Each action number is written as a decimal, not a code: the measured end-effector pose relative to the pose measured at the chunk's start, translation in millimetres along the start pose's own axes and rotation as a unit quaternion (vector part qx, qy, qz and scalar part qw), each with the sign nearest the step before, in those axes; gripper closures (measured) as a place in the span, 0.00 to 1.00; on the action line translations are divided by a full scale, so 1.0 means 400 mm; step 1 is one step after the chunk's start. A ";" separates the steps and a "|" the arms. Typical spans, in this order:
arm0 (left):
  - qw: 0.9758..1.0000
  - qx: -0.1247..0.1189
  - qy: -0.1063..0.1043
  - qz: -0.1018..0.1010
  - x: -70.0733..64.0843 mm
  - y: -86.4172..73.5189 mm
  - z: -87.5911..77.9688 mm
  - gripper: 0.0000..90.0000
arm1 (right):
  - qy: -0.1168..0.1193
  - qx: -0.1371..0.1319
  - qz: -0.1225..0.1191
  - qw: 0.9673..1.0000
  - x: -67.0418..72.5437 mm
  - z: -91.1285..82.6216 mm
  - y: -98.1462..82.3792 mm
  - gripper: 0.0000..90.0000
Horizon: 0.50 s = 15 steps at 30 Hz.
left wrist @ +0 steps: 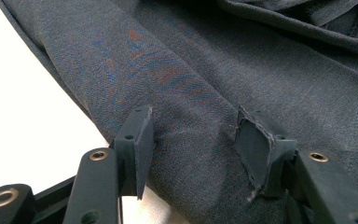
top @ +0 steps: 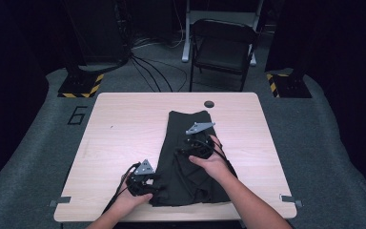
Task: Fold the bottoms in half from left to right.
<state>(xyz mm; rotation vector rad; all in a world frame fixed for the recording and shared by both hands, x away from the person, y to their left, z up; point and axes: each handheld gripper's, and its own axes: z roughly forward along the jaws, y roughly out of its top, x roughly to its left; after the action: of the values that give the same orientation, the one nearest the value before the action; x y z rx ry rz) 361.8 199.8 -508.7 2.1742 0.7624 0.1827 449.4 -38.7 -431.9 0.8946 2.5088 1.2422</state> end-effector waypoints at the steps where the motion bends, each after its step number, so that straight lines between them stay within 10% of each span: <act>1: 1.000 0.000 -0.001 -0.001 0.001 0.000 0.000 0.52 | 0.011 0.001 -0.009 1.000 0.019 0.003 0.005 0.53; 8: 1.000 -0.001 -0.001 0.000 0.001 -0.001 0.000 0.52 | -0.007 0.025 -0.057 0.998 0.078 0.022 -0.003 0.54; 15: 1.000 0.000 -0.005 -0.008 0.004 0.000 -0.001 0.52 | -0.025 0.027 -0.061 0.997 0.074 0.000 -0.026 0.81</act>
<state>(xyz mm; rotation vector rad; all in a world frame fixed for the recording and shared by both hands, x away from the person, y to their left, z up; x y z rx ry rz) 362.9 200.8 -508.4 2.1664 0.7727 0.1629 421.3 -25.8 -437.4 0.7606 2.5277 1.1050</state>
